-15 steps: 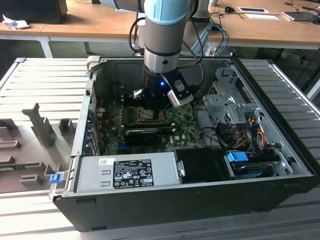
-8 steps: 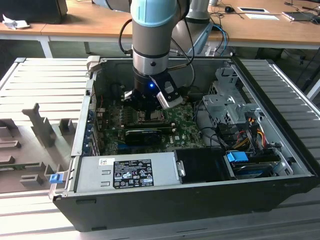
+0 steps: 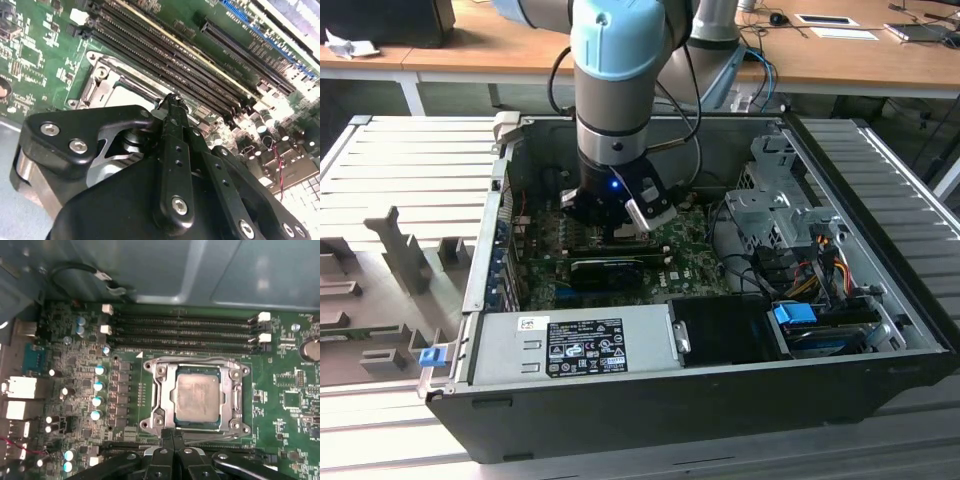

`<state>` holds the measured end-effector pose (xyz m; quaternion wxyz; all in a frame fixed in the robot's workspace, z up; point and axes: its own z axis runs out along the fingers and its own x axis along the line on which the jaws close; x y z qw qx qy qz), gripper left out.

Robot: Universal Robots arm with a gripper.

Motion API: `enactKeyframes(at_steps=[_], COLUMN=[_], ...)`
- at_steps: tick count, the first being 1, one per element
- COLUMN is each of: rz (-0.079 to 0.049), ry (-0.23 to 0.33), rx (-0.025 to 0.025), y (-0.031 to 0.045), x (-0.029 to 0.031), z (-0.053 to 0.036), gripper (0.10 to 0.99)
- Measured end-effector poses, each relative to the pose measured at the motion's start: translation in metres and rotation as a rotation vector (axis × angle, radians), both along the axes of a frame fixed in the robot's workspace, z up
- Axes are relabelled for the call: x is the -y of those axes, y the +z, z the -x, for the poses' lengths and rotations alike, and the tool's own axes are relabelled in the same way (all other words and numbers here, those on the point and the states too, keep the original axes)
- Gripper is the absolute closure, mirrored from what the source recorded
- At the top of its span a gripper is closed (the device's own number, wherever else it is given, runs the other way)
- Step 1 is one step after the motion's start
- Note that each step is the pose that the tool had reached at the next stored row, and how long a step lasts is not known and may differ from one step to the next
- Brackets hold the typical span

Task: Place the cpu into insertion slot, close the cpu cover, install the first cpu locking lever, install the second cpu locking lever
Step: 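Install the second cpu locking lever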

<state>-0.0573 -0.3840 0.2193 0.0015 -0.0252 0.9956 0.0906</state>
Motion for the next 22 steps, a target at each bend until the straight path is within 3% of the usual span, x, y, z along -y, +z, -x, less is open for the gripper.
enactKeyframes(at_steps=[3, 4, 5, 8, 12, 14, 16, 22], rz=[-0.02, -0.03, -0.047, -0.063, -0.073, -0.089, -0.144, -0.169], ry=[0.002, 0.002, 0.002, 0.002, 0.002, 0.002, 0.002, 0.002], rx=[0.0, 0.0, 0.0, 0.0, 0.0, 0.0, 0.0008, 0.0009], y=[-0.0003, -0.0004, -0.0004, -0.0009, -0.0067, -0.0097, -0.0121, -0.0216], x=[0.0056, 0.0088, 0.014, 0.0172, 0.0178, 0.019, 0.0275, 0.0276], z=[0.002, 0.0041, 0.0072, 0.0127, 0.0142, 0.0145, 0.0166, 0.0193], gripper=[0.98, 0.98, 0.98, 0.98, 0.98, 0.98, 0.98, 0.98])
